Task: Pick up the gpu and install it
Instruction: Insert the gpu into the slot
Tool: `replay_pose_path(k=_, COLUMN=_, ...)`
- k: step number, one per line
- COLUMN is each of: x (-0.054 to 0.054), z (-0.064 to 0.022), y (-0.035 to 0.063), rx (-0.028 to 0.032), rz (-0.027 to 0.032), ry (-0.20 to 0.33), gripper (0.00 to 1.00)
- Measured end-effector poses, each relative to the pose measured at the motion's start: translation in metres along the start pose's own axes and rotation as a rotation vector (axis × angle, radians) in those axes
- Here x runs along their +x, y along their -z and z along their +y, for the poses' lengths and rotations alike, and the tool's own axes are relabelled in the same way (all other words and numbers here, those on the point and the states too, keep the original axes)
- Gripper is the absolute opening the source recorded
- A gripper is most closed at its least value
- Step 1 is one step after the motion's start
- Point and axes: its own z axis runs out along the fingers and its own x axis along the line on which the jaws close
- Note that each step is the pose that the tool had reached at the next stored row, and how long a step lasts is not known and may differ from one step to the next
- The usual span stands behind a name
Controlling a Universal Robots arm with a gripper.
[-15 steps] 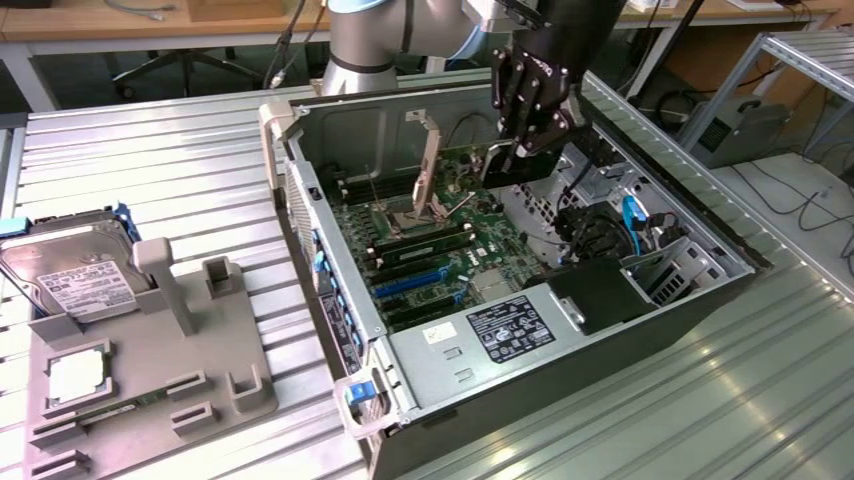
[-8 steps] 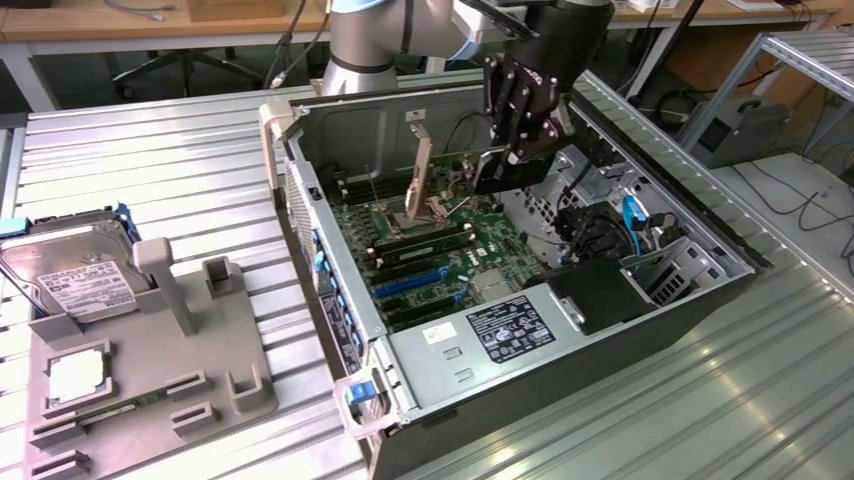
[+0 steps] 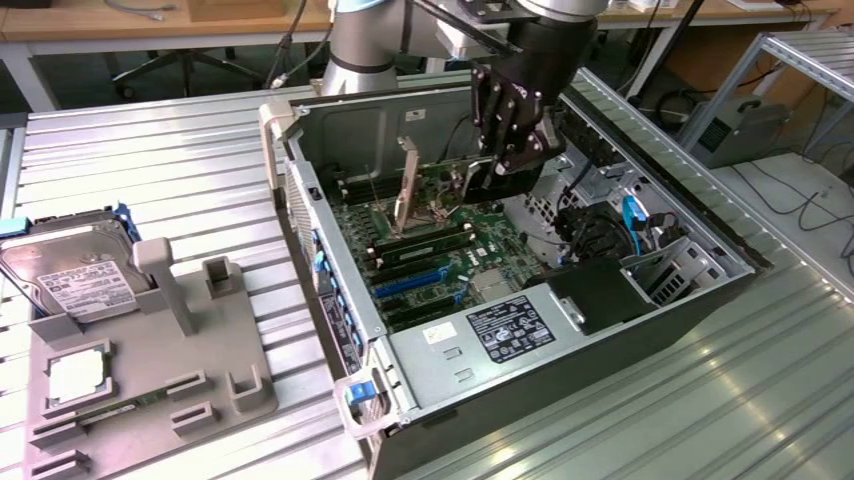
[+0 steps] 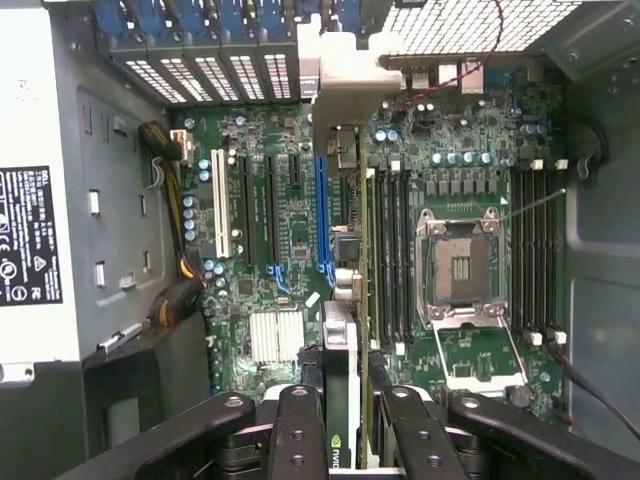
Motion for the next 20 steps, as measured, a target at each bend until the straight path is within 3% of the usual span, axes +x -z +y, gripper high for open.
replay_pose_path(k=20, x=0.001, z=0.0159, y=-0.0402, rx=0.0004, rz=0.0002, ry=0.01, gripper=0.27)
